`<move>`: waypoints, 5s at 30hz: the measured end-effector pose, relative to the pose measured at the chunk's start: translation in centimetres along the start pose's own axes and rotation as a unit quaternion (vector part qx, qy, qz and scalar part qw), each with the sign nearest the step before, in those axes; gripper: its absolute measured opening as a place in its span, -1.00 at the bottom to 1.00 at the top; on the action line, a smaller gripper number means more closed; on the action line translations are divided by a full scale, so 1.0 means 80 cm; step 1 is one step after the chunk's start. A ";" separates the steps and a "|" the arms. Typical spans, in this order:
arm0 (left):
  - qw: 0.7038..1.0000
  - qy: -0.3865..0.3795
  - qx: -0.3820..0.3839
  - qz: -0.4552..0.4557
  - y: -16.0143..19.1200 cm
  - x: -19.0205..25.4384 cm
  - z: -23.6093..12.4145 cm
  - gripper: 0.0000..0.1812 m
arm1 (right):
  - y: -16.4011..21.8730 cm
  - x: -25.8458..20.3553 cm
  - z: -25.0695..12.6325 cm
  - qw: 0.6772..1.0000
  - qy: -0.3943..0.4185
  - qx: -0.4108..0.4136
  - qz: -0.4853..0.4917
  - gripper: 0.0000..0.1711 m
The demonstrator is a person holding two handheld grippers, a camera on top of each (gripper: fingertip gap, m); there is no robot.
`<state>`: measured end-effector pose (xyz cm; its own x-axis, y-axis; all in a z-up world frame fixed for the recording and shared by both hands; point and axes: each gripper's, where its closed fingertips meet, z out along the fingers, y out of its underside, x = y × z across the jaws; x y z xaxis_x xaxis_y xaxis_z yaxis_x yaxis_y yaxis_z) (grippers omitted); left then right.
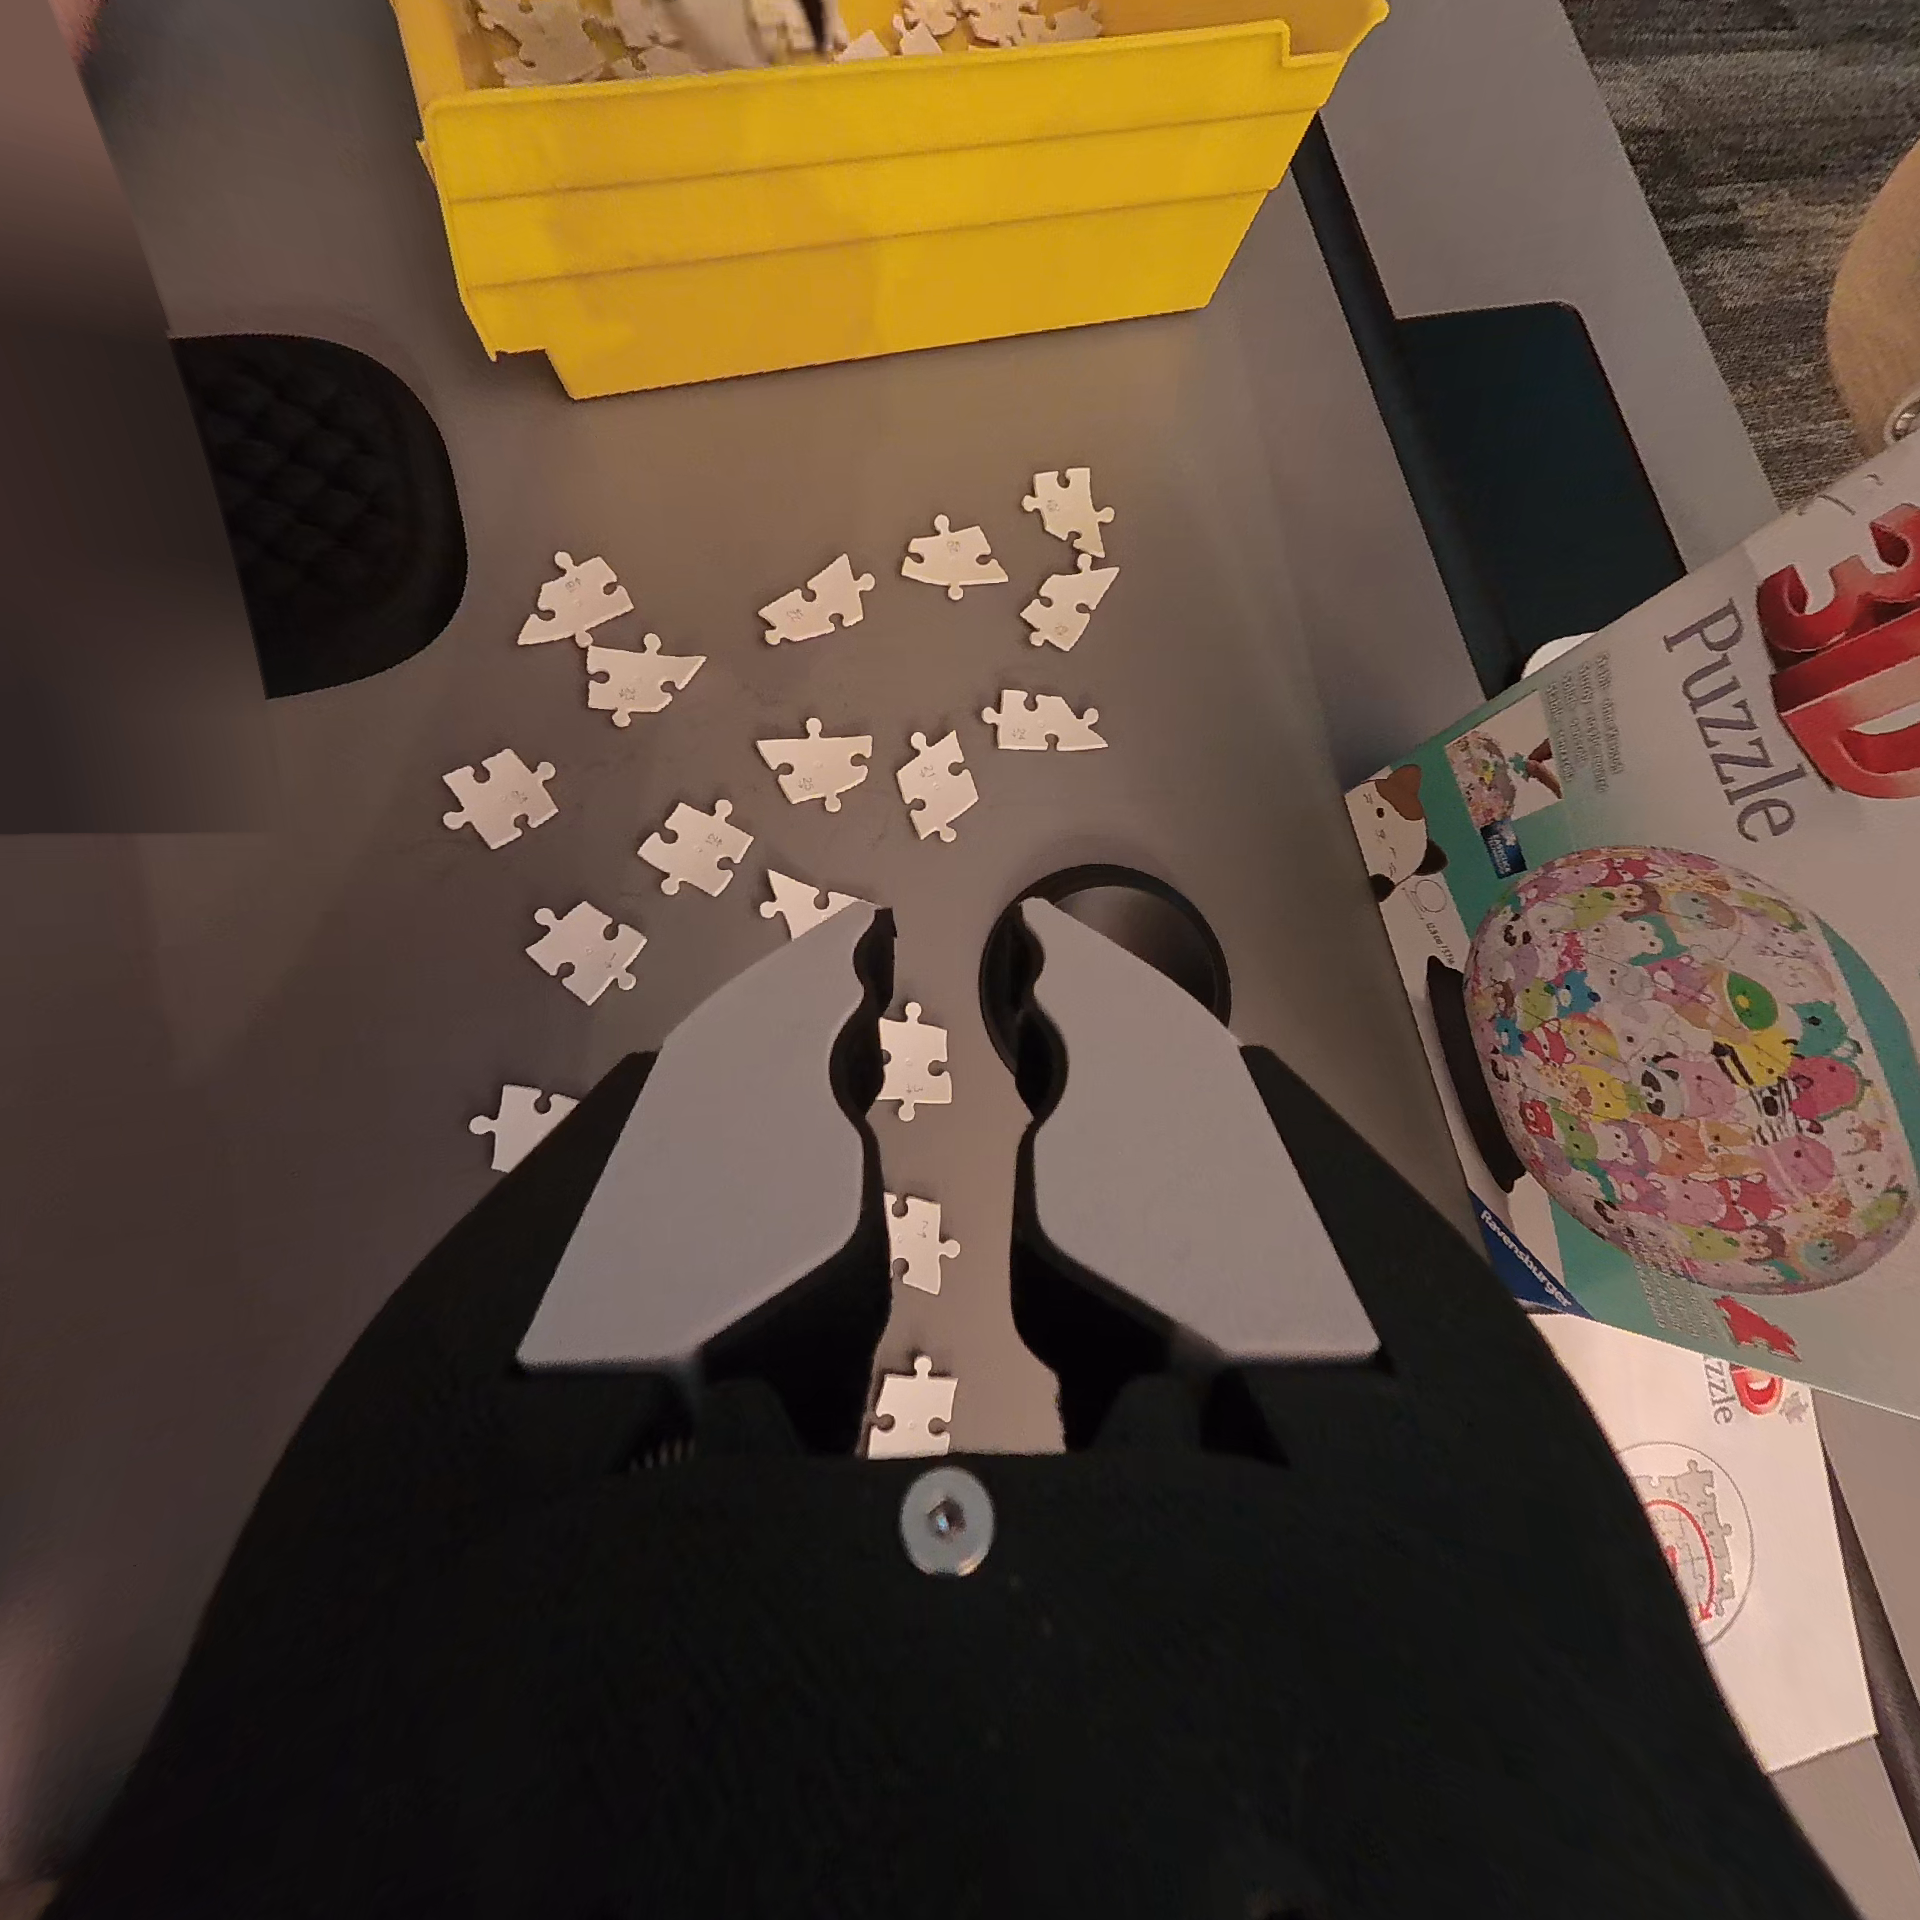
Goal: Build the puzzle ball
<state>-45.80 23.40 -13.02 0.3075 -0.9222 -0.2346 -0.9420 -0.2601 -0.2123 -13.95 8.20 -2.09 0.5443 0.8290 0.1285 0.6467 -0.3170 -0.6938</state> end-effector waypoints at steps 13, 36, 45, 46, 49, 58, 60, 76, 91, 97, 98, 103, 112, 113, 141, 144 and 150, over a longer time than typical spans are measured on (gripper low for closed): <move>0.972 0.033 0.051 -0.228 -0.046 -0.030 0.037 -0.59 | 0.005 0.000 0.002 1.000 -0.003 -0.009 -0.001 -0.74; 0.968 0.007 0.054 -0.247 -0.039 -0.046 0.034 -0.60 | 0.007 -0.003 0.005 1.000 -0.006 -0.016 -0.005 -0.74; 0.969 0.002 0.057 -0.242 -0.042 -0.047 0.043 -0.70 | 0.008 -0.003 0.005 1.000 -0.007 -0.020 -0.006 -0.74; 0.969 0.001 0.057 -0.241 -0.042 -0.047 0.043 -0.70 | 0.008 -0.003 0.005 1.000 -0.007 -0.020 -0.006 -0.74; 0.972 -0.007 0.054 -0.228 -0.041 -0.048 0.042 -0.71 | 0.007 -0.003 0.004 1.000 -0.007 -0.018 -0.006 -0.74; 0.959 -0.023 0.129 -0.251 -0.042 -0.068 -0.016 -0.71 | 0.009 -0.004 0.006 1.000 -0.008 -0.022 -0.006 -0.74; 0.954 -0.025 0.160 -0.251 -0.049 -0.069 -0.039 -0.71 | 0.009 -0.004 0.007 1.000 -0.008 -0.023 -0.006 -0.74; 0.977 0.019 0.192 -0.086 -0.234 0.055 -0.103 -0.72 | -0.011 -0.011 -0.055 0.999 0.025 0.024 -0.029 -0.74; 0.978 0.044 -0.047 0.197 -0.255 0.053 0.053 -0.72 | -0.001 -0.012 -0.071 0.999 0.009 0.025 -0.041 -0.74; 0.969 0.067 -0.059 0.229 -0.273 0.059 0.064 -0.72 | 0.004 -0.005 -0.068 0.999 0.007 0.022 -0.035 -0.74; 0.967 0.070 -0.066 0.234 -0.273 0.062 0.067 -0.72 | 0.005 -0.004 -0.067 0.999 0.007 0.020 -0.033 -0.74; 0.965 0.040 -0.065 0.251 -0.279 0.058 0.071 -0.62 | 0.006 0.000 -0.069 0.999 0.010 0.023 -0.028 -0.74; 0.975 -0.038 0.191 0.105 -0.281 0.020 -0.089 -0.65 | 0.003 -0.001 -0.074 0.999 0.008 0.033 -0.033 -0.74; 0.970 -0.050 0.232 0.062 -0.266 0.008 -0.116 -0.66 | 0.002 0.000 -0.076 0.999 0.009 0.037 -0.032 -0.74; 0.930 -0.062 -0.001 -0.362 -0.019 -0.107 -0.010 -0.62 | 0.022 0.012 -0.021 0.999 0.010 -0.030 -0.018 -0.74; 0.915 -0.064 0.095 -0.388 -0.051 -0.127 -0.025 -0.59 | 0.022 0.012 -0.019 0.999 0.009 -0.030 -0.016 -0.74; 0.913 -0.061 0.102 -0.389 -0.056 -0.131 -0.013 -0.63 | 0.025 0.012 -0.015 0.999 0.002 -0.033 -0.014 -0.74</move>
<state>-44.97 33.92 -8.66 0.8978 -0.4388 -0.0377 -0.3904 -0.7533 -0.5294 -11.52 7.80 -2.50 0.5283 0.8357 0.1500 0.6953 -0.3243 -0.6414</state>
